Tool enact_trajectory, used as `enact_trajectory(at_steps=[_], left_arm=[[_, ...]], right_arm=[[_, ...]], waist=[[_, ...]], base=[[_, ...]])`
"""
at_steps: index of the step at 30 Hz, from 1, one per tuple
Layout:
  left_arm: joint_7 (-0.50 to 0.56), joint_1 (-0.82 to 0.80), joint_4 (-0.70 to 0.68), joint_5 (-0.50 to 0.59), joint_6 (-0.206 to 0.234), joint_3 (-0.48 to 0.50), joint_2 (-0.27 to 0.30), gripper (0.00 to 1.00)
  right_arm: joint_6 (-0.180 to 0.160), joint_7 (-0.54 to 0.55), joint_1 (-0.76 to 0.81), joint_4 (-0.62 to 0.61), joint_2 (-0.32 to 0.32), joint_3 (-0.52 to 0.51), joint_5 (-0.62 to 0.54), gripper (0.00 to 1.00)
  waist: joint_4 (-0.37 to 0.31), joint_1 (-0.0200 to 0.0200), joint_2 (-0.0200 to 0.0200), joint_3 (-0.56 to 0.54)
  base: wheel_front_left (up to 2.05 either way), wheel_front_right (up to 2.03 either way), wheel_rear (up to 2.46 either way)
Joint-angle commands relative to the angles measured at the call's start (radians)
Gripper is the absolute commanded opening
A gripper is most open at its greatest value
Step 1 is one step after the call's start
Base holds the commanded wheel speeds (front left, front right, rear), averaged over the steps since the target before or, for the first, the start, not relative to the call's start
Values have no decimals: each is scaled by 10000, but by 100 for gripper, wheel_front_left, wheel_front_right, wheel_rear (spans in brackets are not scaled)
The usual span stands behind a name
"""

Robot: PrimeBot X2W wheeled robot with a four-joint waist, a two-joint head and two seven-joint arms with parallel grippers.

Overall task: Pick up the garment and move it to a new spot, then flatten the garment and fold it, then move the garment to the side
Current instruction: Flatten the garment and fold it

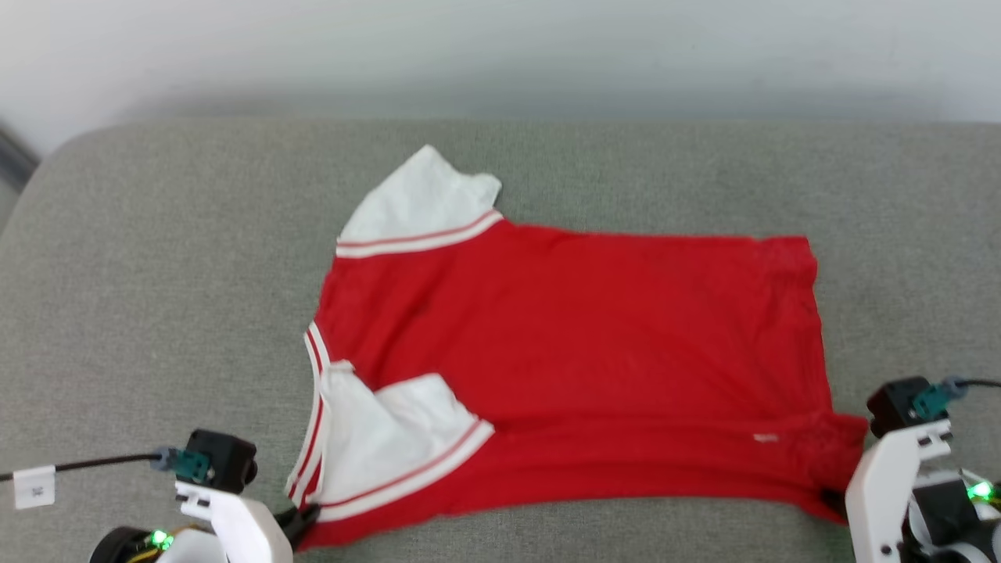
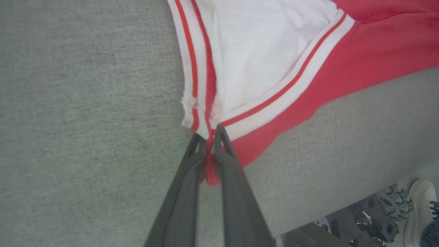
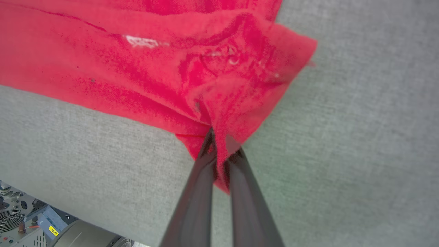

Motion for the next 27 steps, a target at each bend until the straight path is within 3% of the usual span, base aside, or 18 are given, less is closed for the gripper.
enact_trajectory(at_steps=[1,9,17,18,19,20,21,27], left_arm=[[29,260,53,-43,-5,-53,13,0],[112,1257,165,-294,-57,-434,145,0],[-133,1578,686,-363,-249,-644,-120,0],[-172,1491,715,-340,-433,-717,-185,9],[-287,1400,795,-337,-554,-717,-277,75],[-412,1309,869,-318,-655,-697,-355,100],[-595,1221,928,-270,-746,-648,-424,100],[-1795,793,1265,-87,-921,-189,-795,100]], right_arm=[[-13,185,382,-121,-216,-59,78,0],[-13,807,1708,-1036,-757,-406,456,0],[-13,588,2256,-1026,-505,-599,446,0],[-13,556,2254,-974,-470,-616,443,0],[-13,507,2244,-936,-436,-619,430,0],[-11,366,2179,-952,-410,-620,392,45],[-11,235,2105,-915,-351,-659,364,100],[-11,-601,1674,-1164,-249,-642,564,100]], waist=[[-65,-1,-1,-365],[-172,-1,-1,-1021],[-195,-1,-1,-1082],[-191,-1,-1,-1060],[-181,-1,-1,-1037],[-174,-1,-1,-1013],[-168,-1,-1,-1000],[-155,-1,-1,-1093]], base=[[0,0,0],[0,0,0],[0,0,0],[0,0,0],[0,0,0],[0,0,0],[0,0,0],[0,0,0]])
